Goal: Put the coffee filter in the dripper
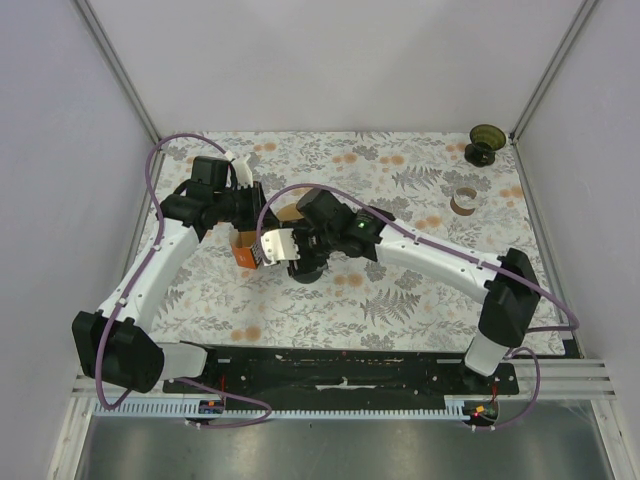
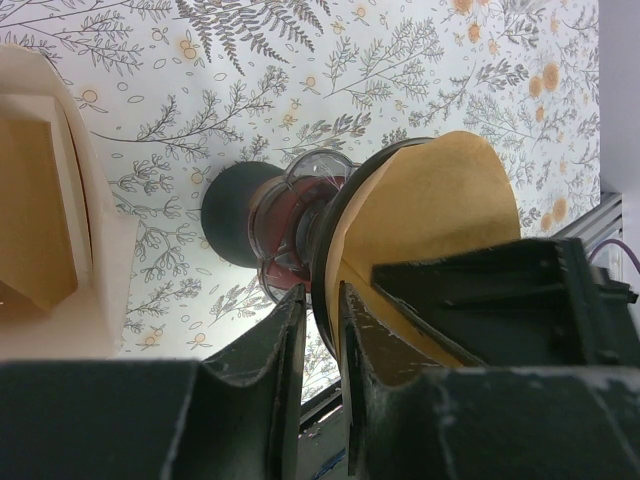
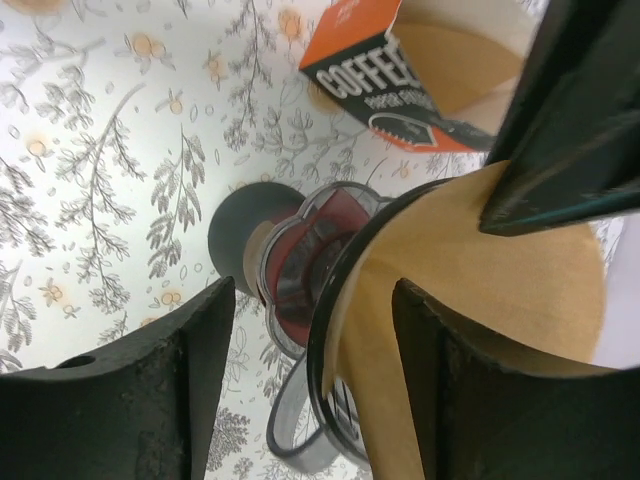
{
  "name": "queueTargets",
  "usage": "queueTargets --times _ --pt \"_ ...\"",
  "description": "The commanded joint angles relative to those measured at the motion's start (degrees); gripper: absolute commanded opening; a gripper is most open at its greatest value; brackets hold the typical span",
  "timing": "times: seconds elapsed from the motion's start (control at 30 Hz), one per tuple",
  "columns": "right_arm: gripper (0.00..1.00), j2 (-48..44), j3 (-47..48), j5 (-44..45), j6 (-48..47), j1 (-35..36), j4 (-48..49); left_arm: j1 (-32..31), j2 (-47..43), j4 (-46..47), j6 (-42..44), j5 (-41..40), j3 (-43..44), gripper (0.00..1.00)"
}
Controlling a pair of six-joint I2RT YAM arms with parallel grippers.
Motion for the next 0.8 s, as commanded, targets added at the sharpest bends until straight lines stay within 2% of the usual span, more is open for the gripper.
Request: queueTargets --times 0.0,0.2,0.3,0.37,0.47,0.53,0.77 --pt "0.72 -7.3 1.4 -6.5 3.3 0.3 2.7 0.0 0.0 0.7 1.3 -0.6 1.0 0.25" --pt "0.82 -15.3 -0.6 -17.2 6.9 0.1 4.4 0.0 -0.4 0.7 1.5 -0.4 1.0 0.25" --pt "0.83 -15.3 2.7 -17.5 16.3 -1.1 5.7 0.0 -0.5 0.7 1.5 -0.4 1.0 0.25" --pt "0.75 -13.3 6.7 -17.0 25.5 -3.7 5.6 0.0 -0.5 0.7 1.4 -0.3 1.1 0.25" --pt "0.48 -8.6 12.6 -11.9 37.4 -6.4 3.6 0.0 -0.6 0.8 1.5 -0.3 1.1 0.25" --pt "0.37 -5.9 14.7 -8.8 43.3 -7.4 1.6 0.0 -0.7 0.9 1.3 -0.5 0.9 0.25" --pt "0.11 2.8 20.1 -3.6 51.5 -7.5 -6.9 0.0 -1.0 1.0 1.2 -0.4 0.9 0.25"
